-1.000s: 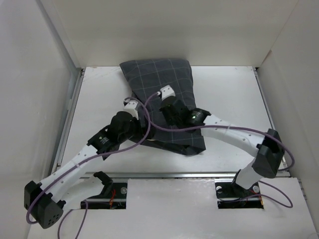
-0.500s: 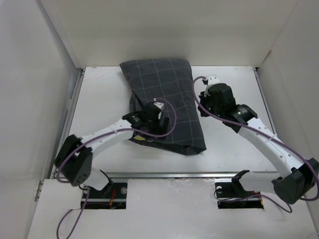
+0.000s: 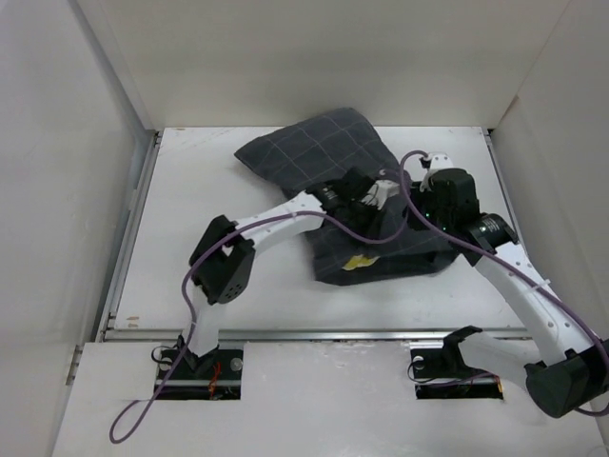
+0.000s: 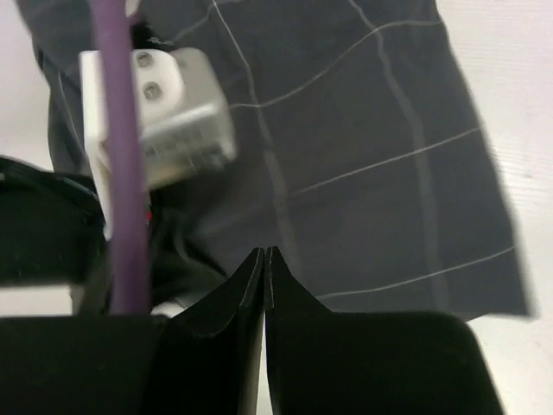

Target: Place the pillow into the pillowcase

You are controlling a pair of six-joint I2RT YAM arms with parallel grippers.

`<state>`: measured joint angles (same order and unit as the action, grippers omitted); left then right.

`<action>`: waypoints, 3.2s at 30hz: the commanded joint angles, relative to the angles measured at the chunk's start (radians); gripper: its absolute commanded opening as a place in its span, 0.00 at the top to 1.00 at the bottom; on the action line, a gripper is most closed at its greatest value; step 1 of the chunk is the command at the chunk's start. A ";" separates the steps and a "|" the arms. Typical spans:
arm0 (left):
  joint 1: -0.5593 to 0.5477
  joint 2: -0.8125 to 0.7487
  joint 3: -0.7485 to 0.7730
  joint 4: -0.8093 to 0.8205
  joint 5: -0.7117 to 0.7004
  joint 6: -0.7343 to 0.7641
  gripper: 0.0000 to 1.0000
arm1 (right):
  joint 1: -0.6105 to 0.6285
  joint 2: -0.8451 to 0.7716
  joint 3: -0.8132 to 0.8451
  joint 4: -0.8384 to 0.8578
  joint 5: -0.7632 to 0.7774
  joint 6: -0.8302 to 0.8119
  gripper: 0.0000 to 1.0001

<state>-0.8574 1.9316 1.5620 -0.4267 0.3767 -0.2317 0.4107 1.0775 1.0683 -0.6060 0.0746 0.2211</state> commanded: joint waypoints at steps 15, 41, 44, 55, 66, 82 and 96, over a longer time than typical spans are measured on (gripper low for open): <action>0.243 -0.045 0.336 -0.052 -0.271 0.037 0.00 | -0.190 -0.048 -0.069 -0.012 0.024 0.264 0.03; 0.495 -0.262 -0.514 0.261 -0.051 -0.191 0.78 | -0.047 0.571 0.152 0.387 -0.291 0.069 0.02; 0.480 -0.412 -0.557 0.163 -0.215 -0.213 0.78 | -0.027 0.562 0.232 0.374 -0.326 0.060 0.02; 0.366 -0.403 -0.278 0.091 -0.273 -0.112 0.48 | -0.259 0.233 0.089 0.259 -0.269 0.251 0.06; 0.436 -0.211 -0.319 0.184 -0.157 -0.123 0.81 | -0.434 0.220 -0.089 0.086 -0.104 0.273 0.25; 0.463 -0.172 -0.349 0.213 -0.139 -0.123 0.86 | -0.274 0.312 -0.102 0.279 -0.397 0.100 0.31; 0.463 -0.154 -0.390 0.235 -0.102 -0.123 0.90 | -0.101 0.350 0.028 0.325 -0.472 0.077 0.31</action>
<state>-0.3908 1.7535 1.1988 -0.1726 0.2516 -0.3611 0.2760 1.3594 1.0641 -0.3309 -0.3420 0.3153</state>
